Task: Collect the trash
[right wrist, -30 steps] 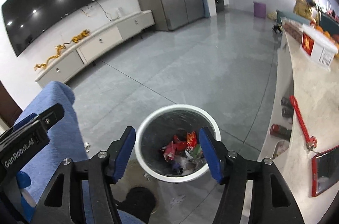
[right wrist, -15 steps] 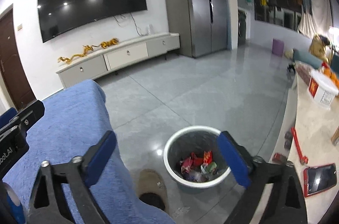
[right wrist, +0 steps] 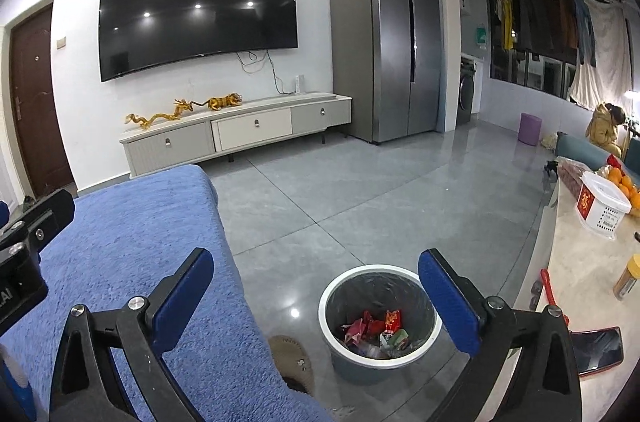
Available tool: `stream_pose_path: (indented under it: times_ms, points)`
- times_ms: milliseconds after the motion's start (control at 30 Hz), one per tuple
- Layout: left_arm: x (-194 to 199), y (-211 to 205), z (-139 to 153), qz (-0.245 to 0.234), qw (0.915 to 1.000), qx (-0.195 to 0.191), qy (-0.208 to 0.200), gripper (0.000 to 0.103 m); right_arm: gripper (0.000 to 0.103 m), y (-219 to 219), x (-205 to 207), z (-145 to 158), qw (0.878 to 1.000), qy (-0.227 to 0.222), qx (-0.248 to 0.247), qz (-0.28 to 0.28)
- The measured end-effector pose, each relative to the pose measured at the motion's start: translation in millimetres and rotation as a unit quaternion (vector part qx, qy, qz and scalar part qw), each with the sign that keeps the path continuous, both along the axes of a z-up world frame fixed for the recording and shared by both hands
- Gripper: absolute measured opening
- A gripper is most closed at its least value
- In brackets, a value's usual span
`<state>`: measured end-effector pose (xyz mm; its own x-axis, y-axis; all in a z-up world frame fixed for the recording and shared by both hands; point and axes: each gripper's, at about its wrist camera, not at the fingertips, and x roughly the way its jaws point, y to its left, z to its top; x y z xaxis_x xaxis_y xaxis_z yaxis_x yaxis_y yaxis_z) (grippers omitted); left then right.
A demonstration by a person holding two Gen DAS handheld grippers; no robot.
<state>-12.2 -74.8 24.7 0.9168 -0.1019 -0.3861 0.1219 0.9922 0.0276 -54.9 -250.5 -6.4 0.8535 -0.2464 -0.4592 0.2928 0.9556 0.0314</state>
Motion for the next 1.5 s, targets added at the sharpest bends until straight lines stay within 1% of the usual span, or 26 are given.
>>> stream_pose_path:
  times_ms: [267, 500, 833, 1033, 1267, 1500]
  points:
    - [-10.4, 2.0, 0.4, 0.008, 1.0000, 0.002, 0.000, 0.103, 0.103, 3.8, -12.5, 7.1, 1.000, -0.017, -0.009, 0.012]
    - [-18.4, 10.1, 4.1, 0.024, 0.9997, -0.001, 0.000, 0.103, 0.103, 8.3, -18.8, 12.9, 0.999, -0.029, -0.013, 0.024]
    - [-31.0, 14.7, 7.1, 0.029, 0.9996, 0.000, -0.003, 0.103, 0.103, 11.8, -24.9, 16.0, 0.998, -0.040, -0.023, 0.032]
    - [-29.5, 11.0, 6.8, 0.026, 0.9997, 0.005, -0.001, 0.103, 0.103, 6.4, -27.0, 10.9, 0.999, -0.041, -0.015, 0.027]
    - [-24.5, 7.6, -0.7, 0.025, 0.9996, 0.008, 0.010, 0.103, 0.103, 1.3, -27.6, 11.1, 0.999, -0.043, -0.009, 0.022]
    - [-23.1, 9.7, -1.3, 0.028, 0.9995, 0.006, 0.012, 0.103, 0.103, -1.3, -28.0, 11.7, 0.999, -0.042, -0.010, 0.021]
